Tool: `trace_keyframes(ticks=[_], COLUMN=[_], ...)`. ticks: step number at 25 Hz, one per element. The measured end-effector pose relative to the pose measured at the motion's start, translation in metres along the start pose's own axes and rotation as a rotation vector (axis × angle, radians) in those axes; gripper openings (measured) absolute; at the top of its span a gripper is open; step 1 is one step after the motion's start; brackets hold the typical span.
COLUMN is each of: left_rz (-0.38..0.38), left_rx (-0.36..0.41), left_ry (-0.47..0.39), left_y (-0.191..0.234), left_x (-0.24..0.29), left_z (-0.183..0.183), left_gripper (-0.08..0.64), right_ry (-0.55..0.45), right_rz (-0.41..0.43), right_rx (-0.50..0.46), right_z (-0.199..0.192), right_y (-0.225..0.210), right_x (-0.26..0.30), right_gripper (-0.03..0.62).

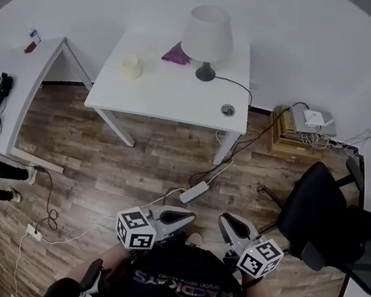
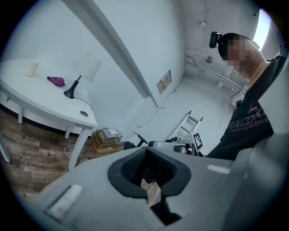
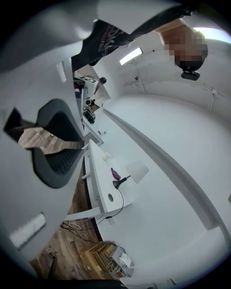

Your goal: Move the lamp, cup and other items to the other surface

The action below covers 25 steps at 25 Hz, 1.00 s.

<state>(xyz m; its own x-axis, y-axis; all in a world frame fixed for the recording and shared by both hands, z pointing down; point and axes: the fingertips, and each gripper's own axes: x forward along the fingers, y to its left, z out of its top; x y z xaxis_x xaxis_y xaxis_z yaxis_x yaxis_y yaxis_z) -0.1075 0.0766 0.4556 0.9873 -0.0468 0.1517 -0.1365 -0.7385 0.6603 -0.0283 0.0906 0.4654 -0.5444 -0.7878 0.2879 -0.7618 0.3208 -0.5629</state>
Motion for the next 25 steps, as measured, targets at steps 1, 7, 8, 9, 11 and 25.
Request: trace_keyframes(ticks=[1,7,8,9,11,25], left_rz=[0.001,0.017,0.018,0.019,0.026,0.249], left_rx=[-0.001,-0.031,-0.035,-0.041,-0.052,-0.128], left_ry=[-0.009,-0.072,-0.084,-0.093,-0.106,-0.257], left_y=[0.008,0.056,0.063,0.069,0.079,0.135], left_x=[-0.003,-0.031,-0.034,-0.037,-0.043,-0.097], left_z=[0.006,0.041,0.046,0.051,0.056,0.072], left_gripper=[-0.002,-0.002,-0.002,-0.002,-0.002,-0.002], right_ry=[0.003,0.014,0.018,0.022,0.03,0.025], right_rz=[-0.007,-0.018,-0.02,-0.024,-0.035,-0.149], right_rx=[-0.005,-0.054,-0.066,-0.078,-0.094,-0.314], right_z=[0.004,0.035,0.041,0.047,0.056,0.144], right_y=[-0.002,0.0,0.0,-0.002,-0.008,-0.1], right_x=[0.009,0.069,0.078,0.087,0.104,0.218], right_gripper=[0.055,0.058,0.061,0.064,0.066,0.117])
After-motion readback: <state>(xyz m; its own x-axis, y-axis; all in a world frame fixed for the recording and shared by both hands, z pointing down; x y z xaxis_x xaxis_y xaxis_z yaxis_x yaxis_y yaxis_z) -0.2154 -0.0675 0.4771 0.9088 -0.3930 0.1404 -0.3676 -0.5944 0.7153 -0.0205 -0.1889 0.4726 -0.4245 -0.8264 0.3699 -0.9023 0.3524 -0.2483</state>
